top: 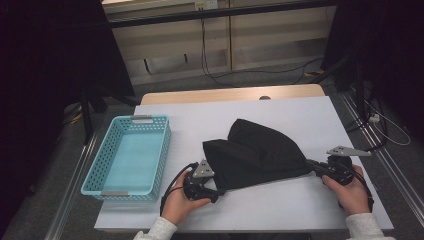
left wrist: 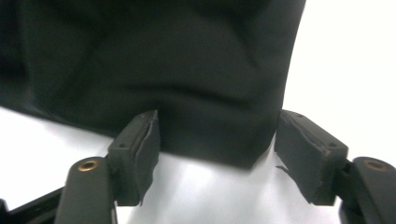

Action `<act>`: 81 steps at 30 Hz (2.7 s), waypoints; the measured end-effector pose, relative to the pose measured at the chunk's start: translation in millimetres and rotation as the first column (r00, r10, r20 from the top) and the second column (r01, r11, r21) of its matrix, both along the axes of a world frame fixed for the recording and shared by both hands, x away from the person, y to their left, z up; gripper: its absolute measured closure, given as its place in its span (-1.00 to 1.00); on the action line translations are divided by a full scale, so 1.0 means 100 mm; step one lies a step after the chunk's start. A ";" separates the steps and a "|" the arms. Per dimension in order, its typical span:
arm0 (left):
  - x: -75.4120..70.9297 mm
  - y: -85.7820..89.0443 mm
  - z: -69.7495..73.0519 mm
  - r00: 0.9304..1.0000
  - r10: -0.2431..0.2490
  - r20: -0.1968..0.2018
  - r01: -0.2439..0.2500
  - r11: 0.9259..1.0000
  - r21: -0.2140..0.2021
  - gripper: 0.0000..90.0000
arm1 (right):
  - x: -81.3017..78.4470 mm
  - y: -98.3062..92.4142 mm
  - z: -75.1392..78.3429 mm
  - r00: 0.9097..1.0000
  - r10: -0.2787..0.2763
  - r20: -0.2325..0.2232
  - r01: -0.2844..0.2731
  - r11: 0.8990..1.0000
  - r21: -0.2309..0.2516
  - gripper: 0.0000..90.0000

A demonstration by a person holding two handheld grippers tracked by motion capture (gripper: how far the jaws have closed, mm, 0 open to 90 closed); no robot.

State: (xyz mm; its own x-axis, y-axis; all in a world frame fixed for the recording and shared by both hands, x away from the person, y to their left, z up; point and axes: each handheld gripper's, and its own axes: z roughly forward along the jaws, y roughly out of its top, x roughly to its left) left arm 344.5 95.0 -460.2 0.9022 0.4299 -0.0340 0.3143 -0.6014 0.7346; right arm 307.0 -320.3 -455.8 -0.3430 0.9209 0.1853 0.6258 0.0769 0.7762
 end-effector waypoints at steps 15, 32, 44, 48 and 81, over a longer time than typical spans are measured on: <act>0.02 -0.03 0.13 0.998 0.044 -0.055 -0.041 0.998 0.043 0.84 | 0.00 0.03 0.00 1.000 0.010 -0.015 -0.010 1.000 -0.001 0.93; 0.16 0.42 0.50 0.964 0.186 -0.189 -0.211 0.970 -0.123 0.88 | -0.05 0.25 0.11 0.972 0.211 0.106 -0.201 0.975 -0.101 0.27; 0.20 0.46 0.48 0.956 0.200 -0.213 -0.234 0.961 -0.150 0.88 | -0.05 0.65 -0.07 0.902 0.432 0.018 -0.415 0.876 -0.245 -0.44; 0.21 0.48 0.49 0.956 0.206 -0.209 -0.240 0.958 -0.157 0.88 | -0.02 0.65 -0.08 0.909 0.418 0.006 -0.406 0.886 -0.223 -0.41; 0.33 0.69 0.69 0.944 0.263 -0.197 -0.303 0.931 -0.205 0.90 | 0.03 0.67 0.31 0.923 0.354 0.149 -0.312 0.917 -0.248 0.91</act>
State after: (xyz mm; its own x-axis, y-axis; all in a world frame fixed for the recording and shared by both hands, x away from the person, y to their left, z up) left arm 377.5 163.7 -391.6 0.7175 0.6293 -0.2987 0.5738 -0.2909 0.7656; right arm 310.3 -253.6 -424.3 -0.6455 0.7569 -0.1017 0.3797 0.4336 0.8172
